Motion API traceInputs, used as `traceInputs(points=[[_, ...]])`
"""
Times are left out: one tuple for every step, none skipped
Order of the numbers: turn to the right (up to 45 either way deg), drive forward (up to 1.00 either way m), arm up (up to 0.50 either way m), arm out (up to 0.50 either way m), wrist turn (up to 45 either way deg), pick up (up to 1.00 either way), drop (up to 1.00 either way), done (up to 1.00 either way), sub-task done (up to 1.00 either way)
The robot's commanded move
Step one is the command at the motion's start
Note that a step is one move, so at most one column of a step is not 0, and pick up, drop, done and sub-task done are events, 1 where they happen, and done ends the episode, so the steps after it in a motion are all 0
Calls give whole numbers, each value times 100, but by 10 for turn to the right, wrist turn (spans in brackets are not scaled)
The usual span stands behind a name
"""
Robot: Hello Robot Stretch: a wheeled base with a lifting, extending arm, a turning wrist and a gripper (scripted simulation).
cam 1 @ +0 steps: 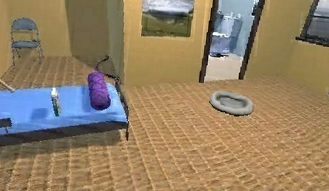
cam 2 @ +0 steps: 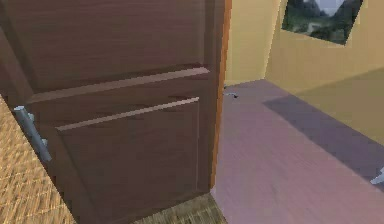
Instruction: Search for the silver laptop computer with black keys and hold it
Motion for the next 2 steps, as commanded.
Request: traceInputs(points=[[-30,0,0,0,0,0,0,0,0],[0,60,0,0,0,0,0,0,0]])
